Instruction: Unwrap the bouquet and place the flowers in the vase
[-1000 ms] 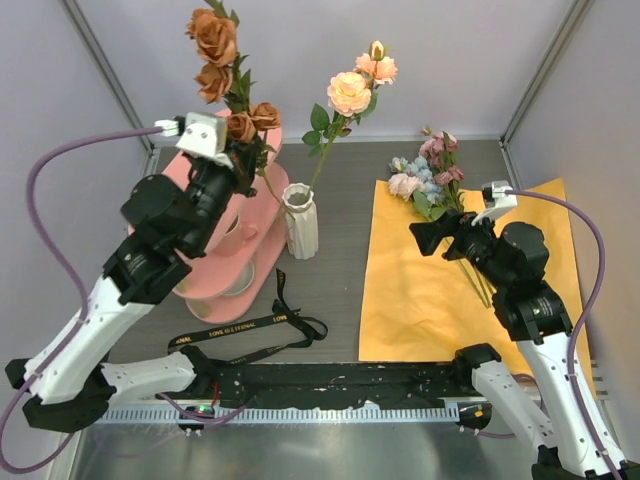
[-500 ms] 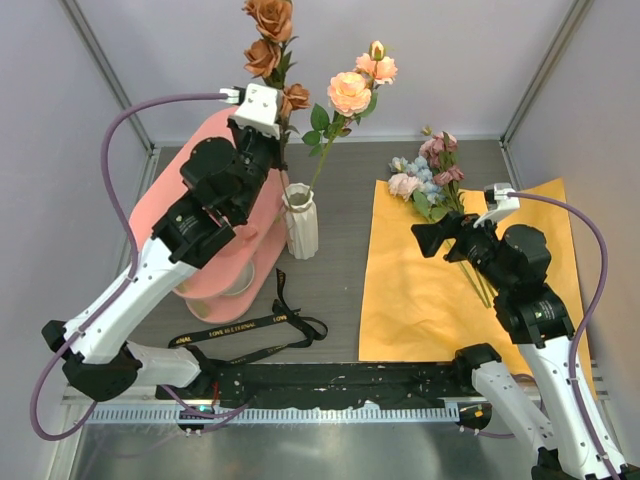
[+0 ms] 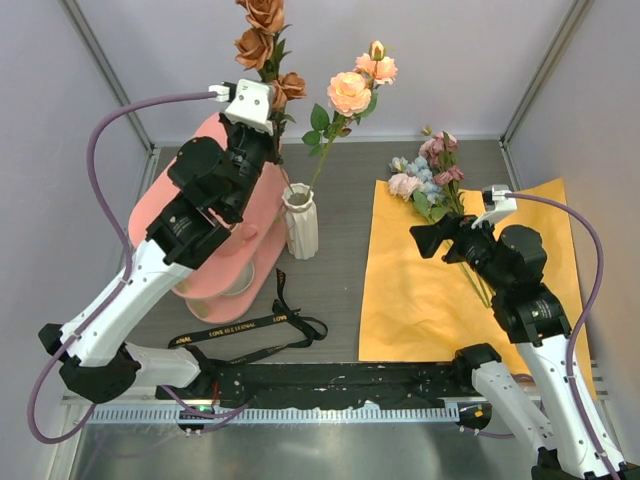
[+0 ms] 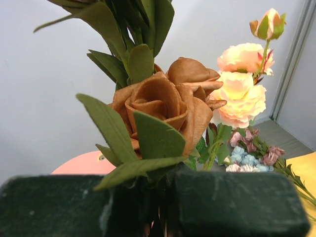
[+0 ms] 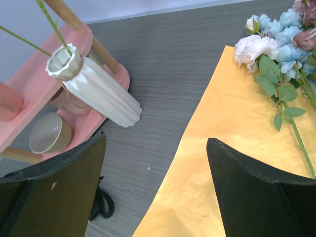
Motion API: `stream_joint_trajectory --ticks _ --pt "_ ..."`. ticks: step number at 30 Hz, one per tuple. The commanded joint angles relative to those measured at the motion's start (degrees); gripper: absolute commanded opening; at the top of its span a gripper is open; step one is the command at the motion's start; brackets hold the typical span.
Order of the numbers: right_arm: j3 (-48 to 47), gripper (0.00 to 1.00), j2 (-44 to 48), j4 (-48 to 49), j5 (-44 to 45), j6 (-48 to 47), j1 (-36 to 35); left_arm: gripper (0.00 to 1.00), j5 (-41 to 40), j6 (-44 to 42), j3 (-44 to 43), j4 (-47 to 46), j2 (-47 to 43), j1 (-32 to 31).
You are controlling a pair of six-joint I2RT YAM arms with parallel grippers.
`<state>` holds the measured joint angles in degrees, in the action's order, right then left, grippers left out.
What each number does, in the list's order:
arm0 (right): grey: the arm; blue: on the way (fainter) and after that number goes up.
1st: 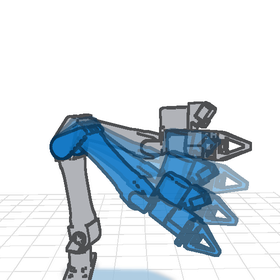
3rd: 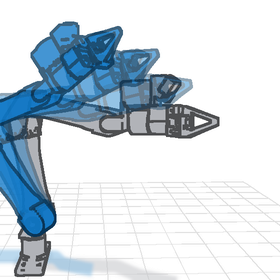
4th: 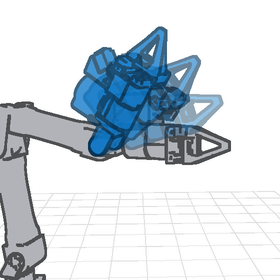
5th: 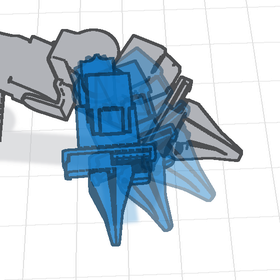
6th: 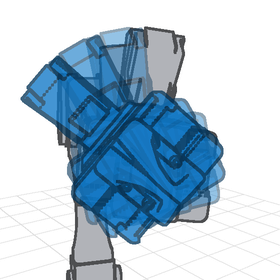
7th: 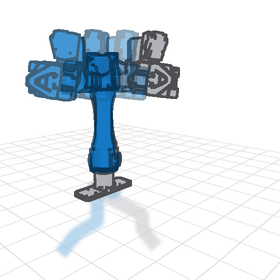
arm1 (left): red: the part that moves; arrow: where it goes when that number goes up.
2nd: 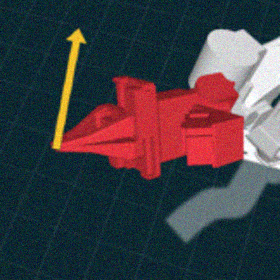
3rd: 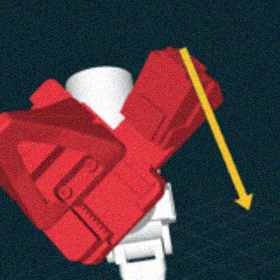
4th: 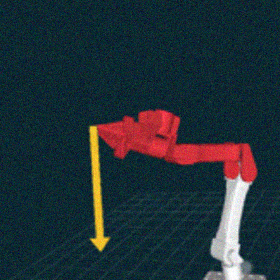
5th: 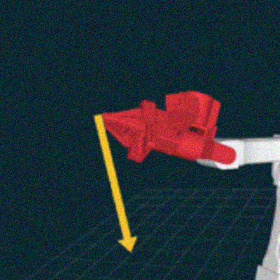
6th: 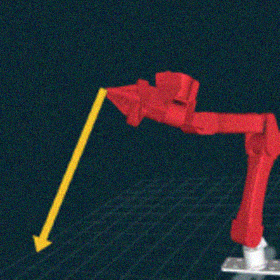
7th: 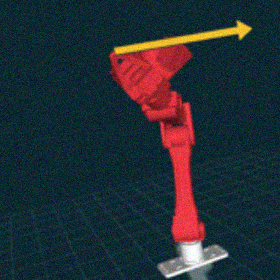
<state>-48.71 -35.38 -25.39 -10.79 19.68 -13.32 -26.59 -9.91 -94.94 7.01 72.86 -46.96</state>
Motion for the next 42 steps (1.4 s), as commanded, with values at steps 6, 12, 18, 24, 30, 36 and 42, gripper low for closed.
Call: stream_joint_trajectory --ticks 6,12,18,24,30,36,42 --pt "0.02 0.89 0.39 2.18 0.24 1.06 0.05 0.0 -0.56 -0.46 12.04 -13.15 0.88 0.29" --pt "0.81 0.89 1.1 2.18 0.33 1.23 -0.04 0.0 -5.66 1.2 19.7 -19.84 1.58 0.29" --pt "1.25 0.89 0.84 2.1 0.33 1.23 -0.04 0.37 -7.25 5.34 20.58 -15.8 0.97 0.29" --pt "1.6 0.89 -0.31 2.36 0.15 1.94 0.05 0.78 -4.45 12.97 17.86 -4.92 -2.28 0.29" --pt "1.69 0.89 -1.89 2.27 -0.2 2.29 -0.04 1.0 2.49 23.79 13.72 13.46 -7.89 0.29" --pt "0.63 0.89 -6.36 -1.76 2.43 -0.78 -0.04 1.0 17.42 25.56 14.6 24.98 -18.0 0.29" --pt "-0.16 0.85 -13.75 -8.09 7.8 -11.22 -0.04 1.0 42.34 26.08 21.8 23.42 -29.61 0.29"
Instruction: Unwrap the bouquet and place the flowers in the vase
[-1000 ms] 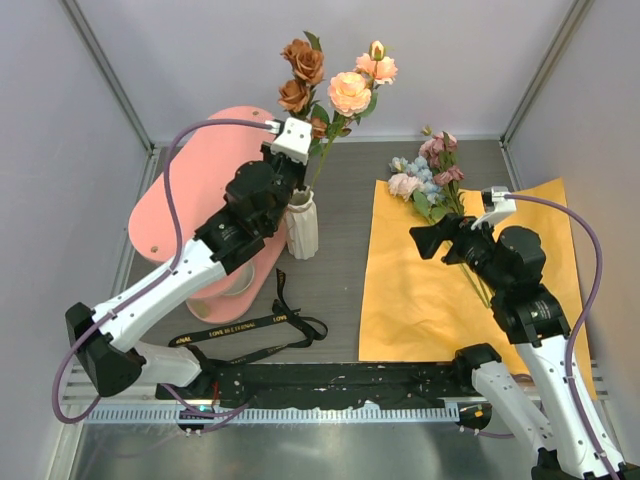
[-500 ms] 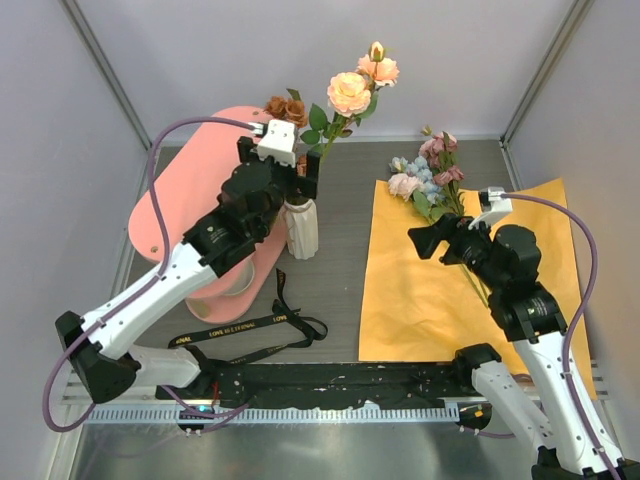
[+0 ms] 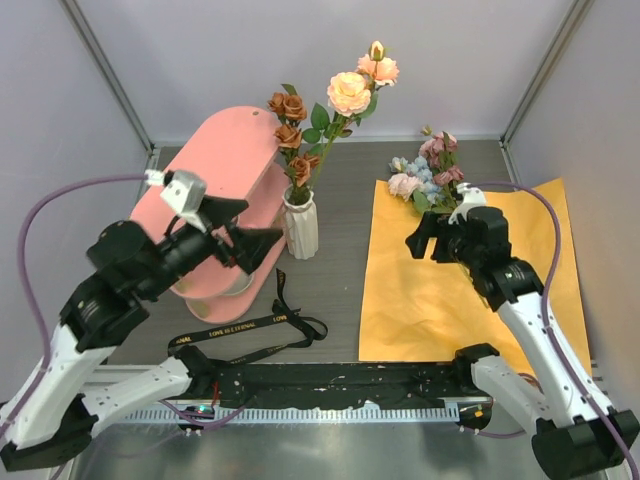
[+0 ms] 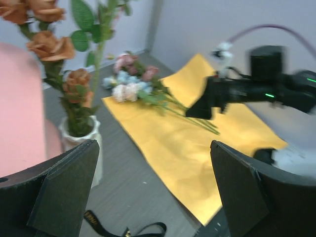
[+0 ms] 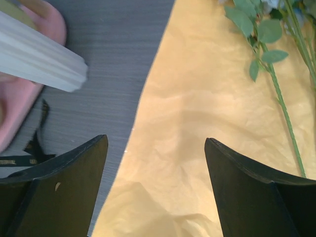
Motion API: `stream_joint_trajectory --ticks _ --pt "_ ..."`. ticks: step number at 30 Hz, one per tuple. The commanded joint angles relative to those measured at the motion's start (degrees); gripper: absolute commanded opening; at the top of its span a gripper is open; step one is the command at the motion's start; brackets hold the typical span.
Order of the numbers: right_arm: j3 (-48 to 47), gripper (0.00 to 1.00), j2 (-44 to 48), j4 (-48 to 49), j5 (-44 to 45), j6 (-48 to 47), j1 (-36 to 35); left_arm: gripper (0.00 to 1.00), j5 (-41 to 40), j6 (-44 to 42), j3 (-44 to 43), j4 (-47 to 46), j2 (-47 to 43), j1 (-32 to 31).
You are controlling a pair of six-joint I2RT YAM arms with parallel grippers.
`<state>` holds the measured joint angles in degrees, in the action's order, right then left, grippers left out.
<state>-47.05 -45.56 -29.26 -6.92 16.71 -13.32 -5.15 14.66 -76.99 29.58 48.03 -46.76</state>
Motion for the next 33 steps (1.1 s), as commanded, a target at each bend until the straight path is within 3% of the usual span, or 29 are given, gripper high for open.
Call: stream_joint_trajectory --ticks 1,4,11,15,19,24,29,33 --pt "-1.91 0.84 -5.05 -4.58 4.02 -9.49 -0.12 1.0 23.84 1.52 6.3 0.22 -5.48 0.09" --pt "-2.35 0.84 -6.9 -5.28 6.91 -14.14 -1.96 1.0 31.33 2.04 10.53 -2.33 -7.33 0.09" --pt "-6.65 0.82 -18.75 -5.91 34.65 -23.38 -8.21 1.0 36.17 4.5 16.78 -8.75 -7.43 0.09" --pt "-6.57 0.68 -27.35 0.24 44.08 -33.56 -8.21 1.0 37.49 5.12 18.36 -10.42 -6.9 0.09" --pt "-10.95 0.55 -38.79 5.34 42.18 -37.36 -4.62 1.0 39.43 3.89 18.81 -9.46 -7.07 0.09" --pt "-12.8 0.49 -46.44 13.34 38.64 -41.32 -0.92 1.0 39.25 0.38 17.67 -4.72 -7.42 0.01" --pt "-13.16 0.41 -51.55 14.4 39.35 -45.18 -0.21 1.0 39.86 -1.12 16.79 -3.12 -8.39 0.09" --pt "-11.05 0.41 -50.77 17.29 36.98 -45.54 -0.13 1.0 40.74 -1.82 16.7 -3.74 -7.87 0.09"
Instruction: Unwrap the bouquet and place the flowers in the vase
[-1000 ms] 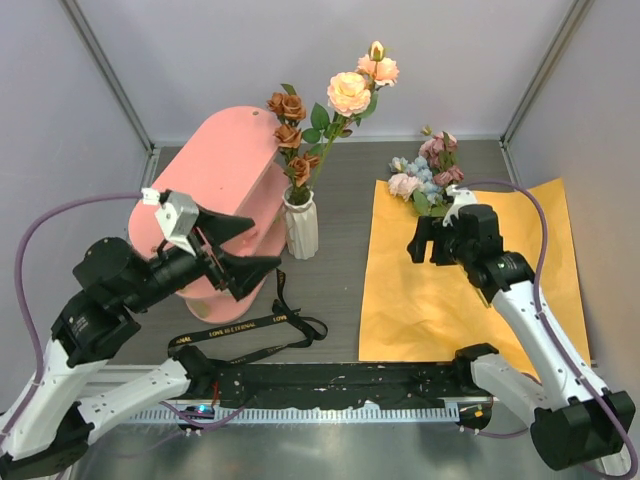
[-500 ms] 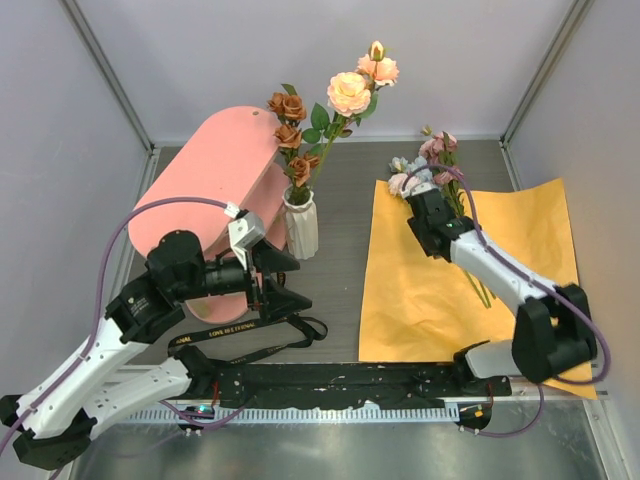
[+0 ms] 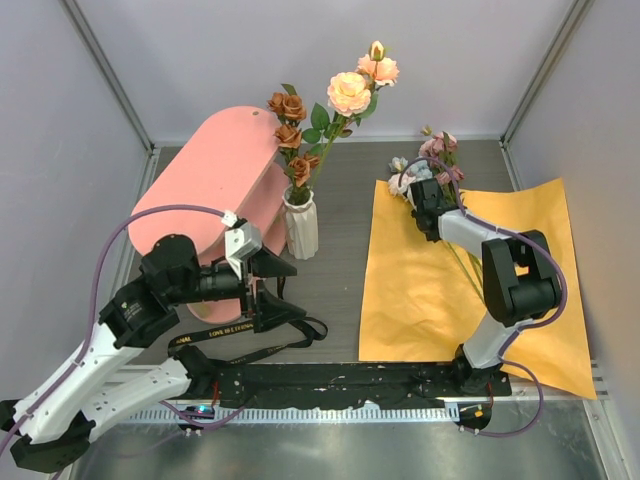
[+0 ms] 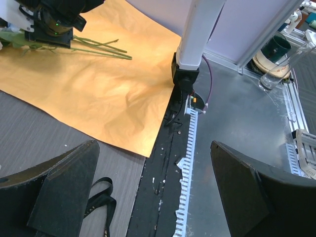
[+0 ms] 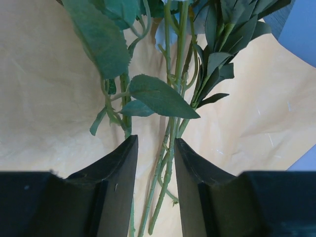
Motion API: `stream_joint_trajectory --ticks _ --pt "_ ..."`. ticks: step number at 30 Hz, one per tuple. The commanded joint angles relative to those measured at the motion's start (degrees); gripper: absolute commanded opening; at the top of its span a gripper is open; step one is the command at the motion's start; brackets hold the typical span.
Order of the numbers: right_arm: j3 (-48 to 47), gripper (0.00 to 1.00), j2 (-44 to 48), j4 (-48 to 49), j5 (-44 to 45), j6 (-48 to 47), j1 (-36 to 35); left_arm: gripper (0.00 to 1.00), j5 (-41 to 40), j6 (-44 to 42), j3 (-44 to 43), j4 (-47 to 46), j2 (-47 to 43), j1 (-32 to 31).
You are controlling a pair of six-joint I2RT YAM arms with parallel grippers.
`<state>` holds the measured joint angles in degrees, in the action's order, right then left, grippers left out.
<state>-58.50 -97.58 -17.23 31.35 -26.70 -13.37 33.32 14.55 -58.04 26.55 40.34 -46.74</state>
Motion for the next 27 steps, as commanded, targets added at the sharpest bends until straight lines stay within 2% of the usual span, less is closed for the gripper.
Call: stream_joint_trajectory --ticks 1,9,14,27 --pt "1.36 0.41 1.6 5.54 -1.82 -2.22 -0.08 1.0 2.36 -1.71 -2.51 -0.71 0.18 0.07" --pt "3.66 0.41 -2.61 10.11 -0.6 -2.3 0.8 1.0 2.63 -1.45 -2.87 -1.23 1.85 0.07" --pt "3.39 0.33 -3.67 11.61 0.64 -2.92 0.19 1.0 1.84 -0.49 -3.13 -1.06 1.76 0.07" --pt "6.64 0.4 3.88 11.43 -2.0 -0.11 -2.63 1.0 1.4 2.33 -2.6 -1.85 1.76 0.07"
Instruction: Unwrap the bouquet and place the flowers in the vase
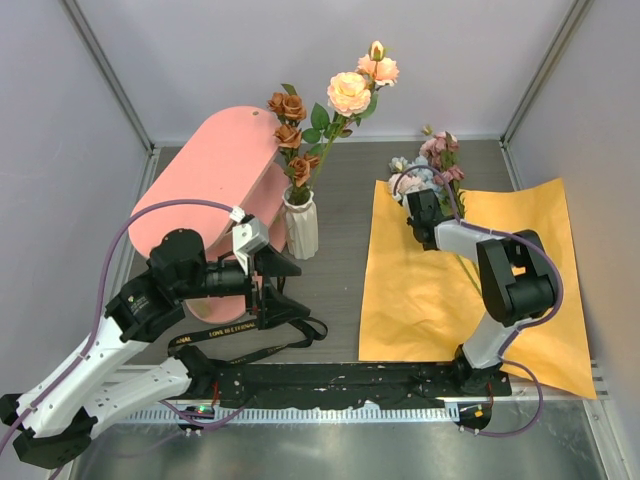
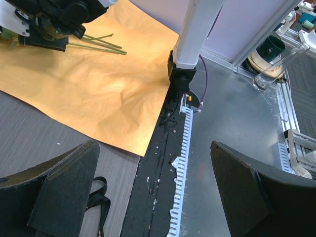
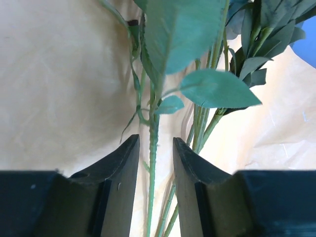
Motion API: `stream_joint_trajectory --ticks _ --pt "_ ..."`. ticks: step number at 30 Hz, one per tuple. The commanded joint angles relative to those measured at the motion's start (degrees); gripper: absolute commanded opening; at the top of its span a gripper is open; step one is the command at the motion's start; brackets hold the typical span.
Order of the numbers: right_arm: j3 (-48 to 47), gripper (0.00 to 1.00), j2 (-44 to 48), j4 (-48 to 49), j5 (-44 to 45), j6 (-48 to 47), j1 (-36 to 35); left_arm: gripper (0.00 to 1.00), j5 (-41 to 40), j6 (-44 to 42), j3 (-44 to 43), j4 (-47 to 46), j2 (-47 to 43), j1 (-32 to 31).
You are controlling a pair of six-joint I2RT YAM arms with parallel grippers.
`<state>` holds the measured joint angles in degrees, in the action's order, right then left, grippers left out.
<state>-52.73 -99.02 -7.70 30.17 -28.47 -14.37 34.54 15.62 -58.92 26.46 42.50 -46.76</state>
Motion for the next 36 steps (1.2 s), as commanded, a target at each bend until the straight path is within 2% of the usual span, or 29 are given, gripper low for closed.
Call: stream_joint_trajectory --ticks 1,7,11,16,20,30,36 --pt "1.14 0.4 6.55 1.9 -1.08 1.84 -1.8 1.0 0.08 1.17 -1.64 -1.67 -0.31 0.09" --pt "1.75 0.41 5.16 2.34 0.85 1.05 -1.71 1.0 -0.09 1.26 -1.64 -1.67 0.21 0.09" --pt "1.4 0.41 0.16 3.57 2.78 0.08 -1.19 1.0 0.0 1.26 -1.82 -1.32 0.3 0.09" --pt "1.49 0.39 -2.75 7.95 10.25 -1.33 -1.18 1.0 -0.71 0.64 -1.73 0.0 -0.58 0.09" --pt "3.25 0.33 -2.49 12.45 12.98 -1.59 -2.32 1.0 -1.06 0.55 -1.38 0.26 -0.75 0.09" --pt "3.16 0.26 -4.6 14.12 14.3 -3.79 -2.94 1.0 -1.15 0.73 -1.55 0.88 -1.46 0.01" --pt "1.67 0.13 -5.04 12.28 13.16 -3.88 -2.86 1.0 -1.32 0.73 -1.38 1.4 -1.46 0.09"
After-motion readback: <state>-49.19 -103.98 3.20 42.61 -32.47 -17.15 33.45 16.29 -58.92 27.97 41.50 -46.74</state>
